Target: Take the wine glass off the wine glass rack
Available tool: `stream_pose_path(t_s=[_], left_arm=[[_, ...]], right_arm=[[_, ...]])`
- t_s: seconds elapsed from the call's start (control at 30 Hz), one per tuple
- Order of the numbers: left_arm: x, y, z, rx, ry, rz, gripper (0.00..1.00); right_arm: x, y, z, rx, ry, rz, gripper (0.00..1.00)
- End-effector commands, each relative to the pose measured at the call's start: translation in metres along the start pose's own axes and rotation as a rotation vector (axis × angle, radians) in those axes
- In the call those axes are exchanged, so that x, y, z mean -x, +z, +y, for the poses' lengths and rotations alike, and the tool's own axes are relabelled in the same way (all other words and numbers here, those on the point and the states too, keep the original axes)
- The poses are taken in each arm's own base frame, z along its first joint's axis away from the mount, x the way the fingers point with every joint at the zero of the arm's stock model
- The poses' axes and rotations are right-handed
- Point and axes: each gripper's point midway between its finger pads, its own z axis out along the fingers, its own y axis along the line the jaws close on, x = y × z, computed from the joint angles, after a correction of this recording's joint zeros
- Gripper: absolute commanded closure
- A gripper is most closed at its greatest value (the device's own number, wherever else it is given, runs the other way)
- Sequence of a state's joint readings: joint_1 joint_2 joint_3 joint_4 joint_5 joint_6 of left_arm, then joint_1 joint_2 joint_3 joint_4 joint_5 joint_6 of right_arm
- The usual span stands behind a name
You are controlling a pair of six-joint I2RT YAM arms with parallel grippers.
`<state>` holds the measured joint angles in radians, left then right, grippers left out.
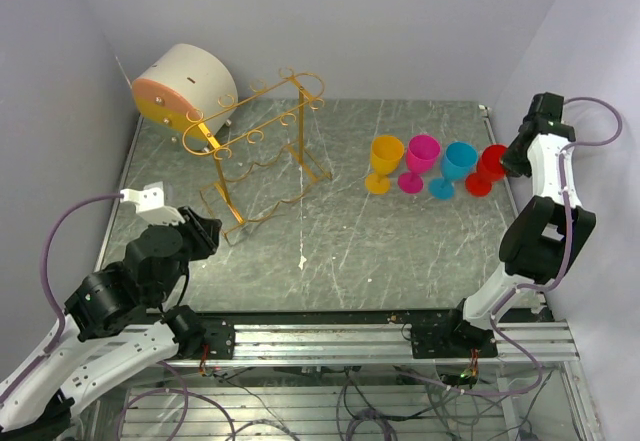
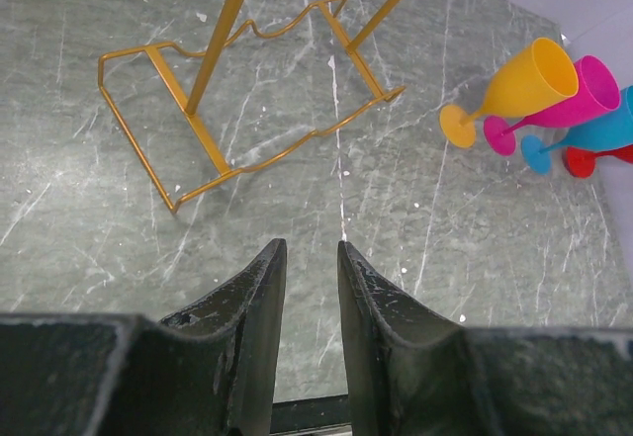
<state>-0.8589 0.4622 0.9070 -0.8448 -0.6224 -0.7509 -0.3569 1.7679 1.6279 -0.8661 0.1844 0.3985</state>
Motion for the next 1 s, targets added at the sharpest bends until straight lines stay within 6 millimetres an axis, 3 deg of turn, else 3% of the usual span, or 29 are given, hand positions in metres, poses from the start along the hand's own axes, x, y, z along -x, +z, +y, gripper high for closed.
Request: stream_pose_path(t_s=[0.0,0.2,0.4,0.5,0.7,0.77,0.83,0.9,0.93,0.97], left_arm=[[0.001,-0.001,0.008,0.023,-0.002,-0.016,0.62],[0.002,-0.005,0.012,0.021,-0.020,-0.030,0.62],[0.002,-0.005,0.013,0.029,-0.020,-0.031,0.60],[0.002,-0.004,0.013,0.037,-0.016,-0.027,0.60],[0.003,-0.005,0.016,0.046,-0.020,-0.033,0.60],[0.004,-0.006,0.017,0.048,-0.027,-0.040,0.60],[0.005,-0.006,0.018,0.051,-0.033,-0.046,0.60],[0.006,-0.006,0.019,0.055,-0.034,-0.052,0.60],[0.006,-0.006,0.019,0.057,-0.035,-0.053,0.60],[0.006,-0.006,0.020,0.062,-0.036,-0.052,0.60]], right_arm=[[0.001,0.003,-0.013,-0.026,0.005,-0.038,1.00],[-0.011,0.013,-0.014,-0.024,-0.006,-0.009,0.99],[0.004,-0.005,-0.009,0.009,0.011,-0.057,0.54],[0.018,-0.027,-0.006,0.038,0.028,-0.112,0.42],[0.032,-0.079,-0.002,0.122,0.061,-0.217,0.41],[0.032,-0.108,0.002,0.193,0.069,-0.272,0.41],[0.023,-0.134,0.016,0.327,0.059,-0.318,0.41],[0.001,-0.163,0.043,0.557,0.020,-0.356,0.39],[-0.014,-0.175,0.056,0.673,-0.004,-0.369,0.33],[-0.029,-0.185,0.062,0.761,-0.017,-0.375,0.10]])
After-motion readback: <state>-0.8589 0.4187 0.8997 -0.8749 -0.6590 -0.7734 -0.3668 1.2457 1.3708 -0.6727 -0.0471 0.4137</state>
